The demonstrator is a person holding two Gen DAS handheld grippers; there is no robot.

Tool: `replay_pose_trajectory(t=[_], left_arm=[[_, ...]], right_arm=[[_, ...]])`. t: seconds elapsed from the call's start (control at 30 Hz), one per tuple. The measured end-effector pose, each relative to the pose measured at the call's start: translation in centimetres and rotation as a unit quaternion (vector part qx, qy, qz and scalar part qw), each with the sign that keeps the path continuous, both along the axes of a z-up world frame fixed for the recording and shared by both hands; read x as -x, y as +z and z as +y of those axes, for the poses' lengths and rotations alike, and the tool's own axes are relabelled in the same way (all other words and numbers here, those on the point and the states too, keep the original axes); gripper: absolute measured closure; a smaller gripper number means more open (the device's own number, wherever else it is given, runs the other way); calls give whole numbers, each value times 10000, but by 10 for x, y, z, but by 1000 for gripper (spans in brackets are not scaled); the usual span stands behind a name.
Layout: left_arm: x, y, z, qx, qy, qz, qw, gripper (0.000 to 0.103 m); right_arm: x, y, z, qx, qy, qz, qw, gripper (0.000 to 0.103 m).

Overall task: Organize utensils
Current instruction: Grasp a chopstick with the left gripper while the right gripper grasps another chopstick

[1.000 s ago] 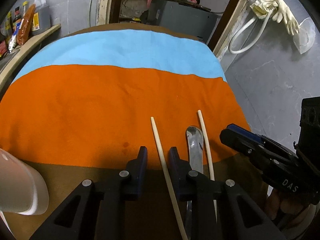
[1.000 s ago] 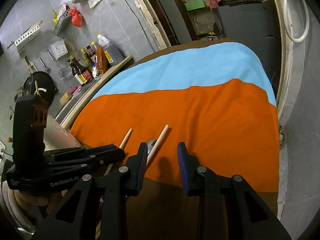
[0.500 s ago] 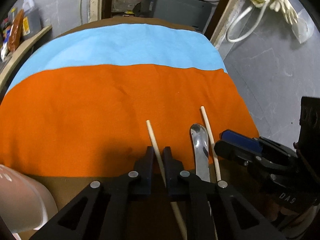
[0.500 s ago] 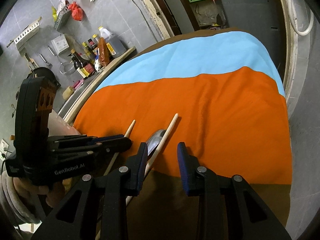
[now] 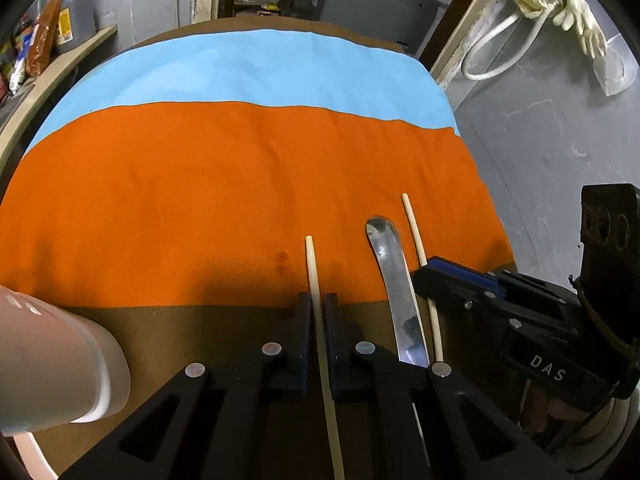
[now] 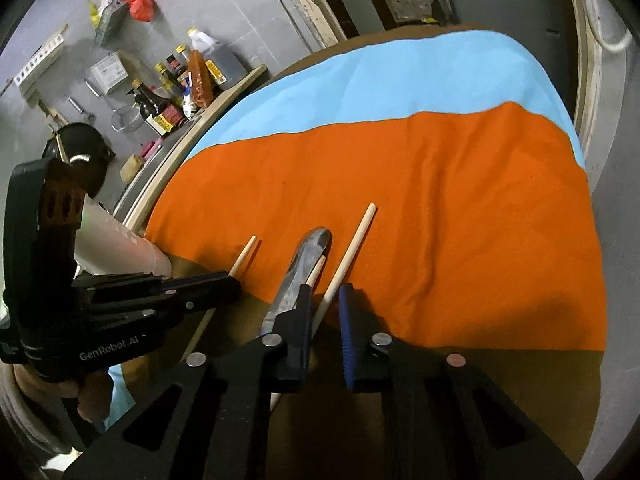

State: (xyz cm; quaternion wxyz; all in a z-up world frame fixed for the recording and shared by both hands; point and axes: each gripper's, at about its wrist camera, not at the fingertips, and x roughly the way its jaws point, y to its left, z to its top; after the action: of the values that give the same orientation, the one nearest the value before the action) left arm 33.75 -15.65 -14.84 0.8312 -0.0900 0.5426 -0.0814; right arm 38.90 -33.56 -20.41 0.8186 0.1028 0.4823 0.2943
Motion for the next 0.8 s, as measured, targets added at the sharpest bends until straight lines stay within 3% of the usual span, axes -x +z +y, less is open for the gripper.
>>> replay_pose_trajectory(t=[0.17,0.27,0.5,0.8], left_arm=[[-1,2,-3,-50,-92,39,9999,97],[5,7,-4,73,-134,-40,9999,98],[32,32,8,474,-7,-638,9968,98],[68,84,27,592,129,-1734,9830,98]], right_arm=[[0,-3,-7,-340,-210,230,9989,96],[7,3,-6,-408,-319,121,9986,97],[37,39,-13,-716,-533,-617,9941,99],[69,92,-13,-885,-764,-1554,9809,99]])
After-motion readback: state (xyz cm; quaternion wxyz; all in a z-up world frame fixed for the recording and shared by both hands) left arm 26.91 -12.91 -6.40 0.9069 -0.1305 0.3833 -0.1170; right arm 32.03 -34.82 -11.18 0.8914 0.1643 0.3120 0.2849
